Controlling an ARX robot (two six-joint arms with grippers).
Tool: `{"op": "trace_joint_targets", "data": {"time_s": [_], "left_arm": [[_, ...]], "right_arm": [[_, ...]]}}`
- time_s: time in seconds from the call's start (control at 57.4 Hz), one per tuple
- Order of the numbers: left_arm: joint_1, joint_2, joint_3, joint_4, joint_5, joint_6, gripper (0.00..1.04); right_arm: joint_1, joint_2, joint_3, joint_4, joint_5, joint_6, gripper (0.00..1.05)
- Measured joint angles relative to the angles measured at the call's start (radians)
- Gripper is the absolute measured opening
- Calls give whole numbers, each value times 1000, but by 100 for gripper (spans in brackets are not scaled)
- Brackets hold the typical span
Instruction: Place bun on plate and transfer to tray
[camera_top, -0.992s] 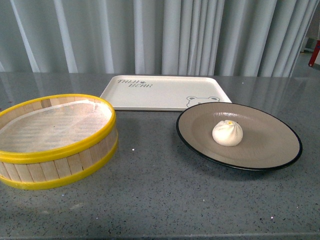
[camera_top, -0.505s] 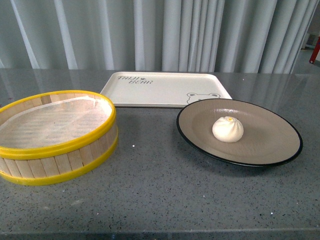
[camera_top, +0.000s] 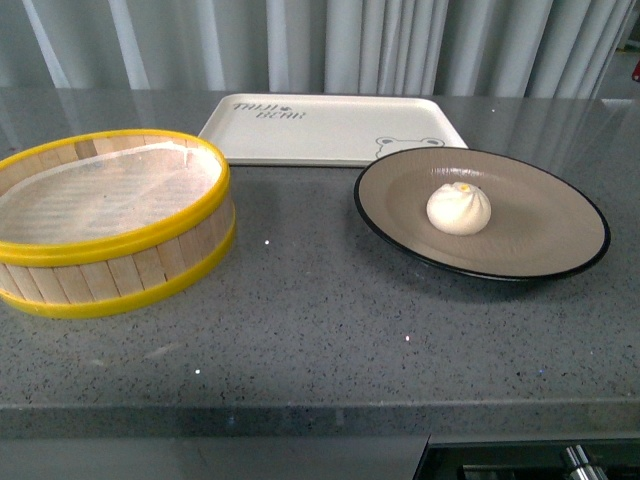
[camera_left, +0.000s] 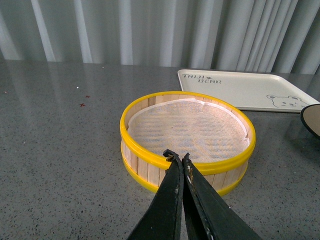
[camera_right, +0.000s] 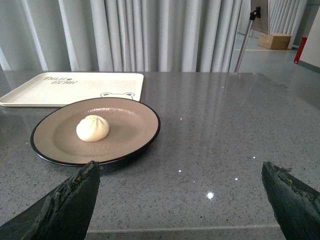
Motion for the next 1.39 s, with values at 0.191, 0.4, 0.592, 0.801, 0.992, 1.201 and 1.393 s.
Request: {"op": "trace_joint_targets", "data": {"time_s": [0.191, 0.4, 0.592, 0.801, 0.992, 1.201, 1.393], "left_arm": [[0, -85, 0, -82, 0, 0, 4], [0, -163, 0, -159, 0, 0, 4], [0, -218, 0, -214, 0, 0, 4], [0, -264, 0, -261, 0, 0, 4], [0, -427, 0, -436, 0, 1, 4], [0, -438, 0, -441, 0, 2, 12], [0, -439, 0, -441, 0, 2, 48]], "right_arm": [[0, 0, 0, 0, 0, 0, 96], [0, 0, 0, 0, 0, 0, 96], [0, 0, 0, 0, 0, 0, 96], [0, 0, 0, 0, 0, 0, 96], [0, 0, 0, 0, 0, 0, 96], [0, 0, 0, 0, 0, 0, 96], [0, 0, 0, 0, 0, 0, 96]]}}
